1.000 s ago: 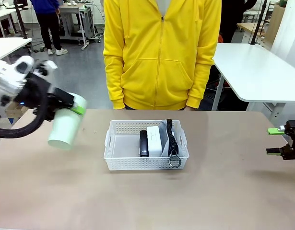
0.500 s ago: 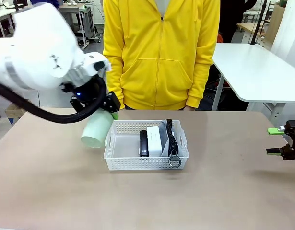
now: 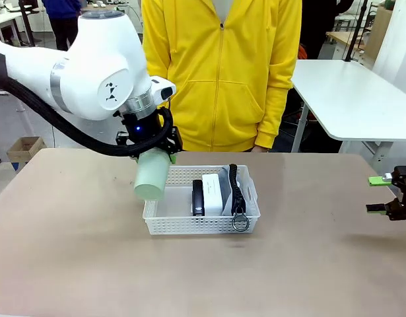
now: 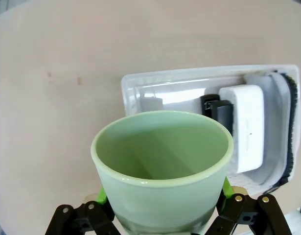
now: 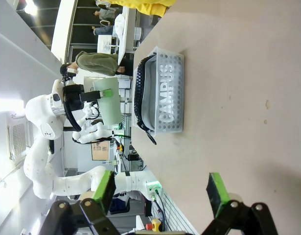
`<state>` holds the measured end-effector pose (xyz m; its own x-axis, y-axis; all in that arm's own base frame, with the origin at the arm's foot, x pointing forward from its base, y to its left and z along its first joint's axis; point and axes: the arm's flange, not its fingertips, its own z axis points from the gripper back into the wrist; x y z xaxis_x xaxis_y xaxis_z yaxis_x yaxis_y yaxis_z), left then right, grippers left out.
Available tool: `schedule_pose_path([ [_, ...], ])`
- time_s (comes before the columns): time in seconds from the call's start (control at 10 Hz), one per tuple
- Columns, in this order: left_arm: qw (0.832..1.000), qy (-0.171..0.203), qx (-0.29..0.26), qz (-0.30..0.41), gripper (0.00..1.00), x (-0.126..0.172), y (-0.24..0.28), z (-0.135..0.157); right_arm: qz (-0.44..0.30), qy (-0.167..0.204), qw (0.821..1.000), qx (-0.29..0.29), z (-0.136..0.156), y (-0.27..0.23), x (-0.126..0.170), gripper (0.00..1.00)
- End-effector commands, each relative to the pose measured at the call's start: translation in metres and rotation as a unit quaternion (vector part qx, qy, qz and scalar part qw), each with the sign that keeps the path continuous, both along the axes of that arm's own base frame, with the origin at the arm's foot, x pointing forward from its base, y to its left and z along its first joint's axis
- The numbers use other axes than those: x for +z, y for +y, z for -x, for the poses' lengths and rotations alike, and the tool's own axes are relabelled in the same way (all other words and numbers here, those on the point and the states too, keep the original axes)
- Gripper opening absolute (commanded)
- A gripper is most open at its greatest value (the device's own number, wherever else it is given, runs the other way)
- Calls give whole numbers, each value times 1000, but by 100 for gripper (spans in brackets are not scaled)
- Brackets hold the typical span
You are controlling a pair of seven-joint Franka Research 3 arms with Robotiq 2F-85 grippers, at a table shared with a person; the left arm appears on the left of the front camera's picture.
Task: Efficiently arrange items inside the basket to fit them all.
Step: Pick up the Reusable plastic cup and place it inside the Organizing basket.
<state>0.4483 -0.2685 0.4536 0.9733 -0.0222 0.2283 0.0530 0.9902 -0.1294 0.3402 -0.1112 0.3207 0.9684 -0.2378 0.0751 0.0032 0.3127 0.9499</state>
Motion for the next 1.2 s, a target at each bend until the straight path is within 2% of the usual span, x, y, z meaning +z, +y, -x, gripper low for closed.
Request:
schedule_pose_path([
  [0.0, 1000, 2, -6, -6, 91, -4, 7, 0, -7, -4, 1000, -6, -1, 1, 3, 100],
  [0.4, 1000, 5, 0, -1, 91, -4, 3, -1, -7, -4, 1000, -6, -1, 1, 3, 100],
  [0.5, 999, -10, 39, 14, 91, -11, -4, 6, -7, -4, 1000, -6, -1, 1, 3, 100],
  [0.6, 998, -15, 56, 12, 91, -22, -10, 4, -7, -4, 1000, -6, -1, 1, 3, 100],
  [1.1, 999, -3, 39, -24, 91, -60, -35, -14, -7, -4, 1000, -6, -1, 1, 3, 100],
])
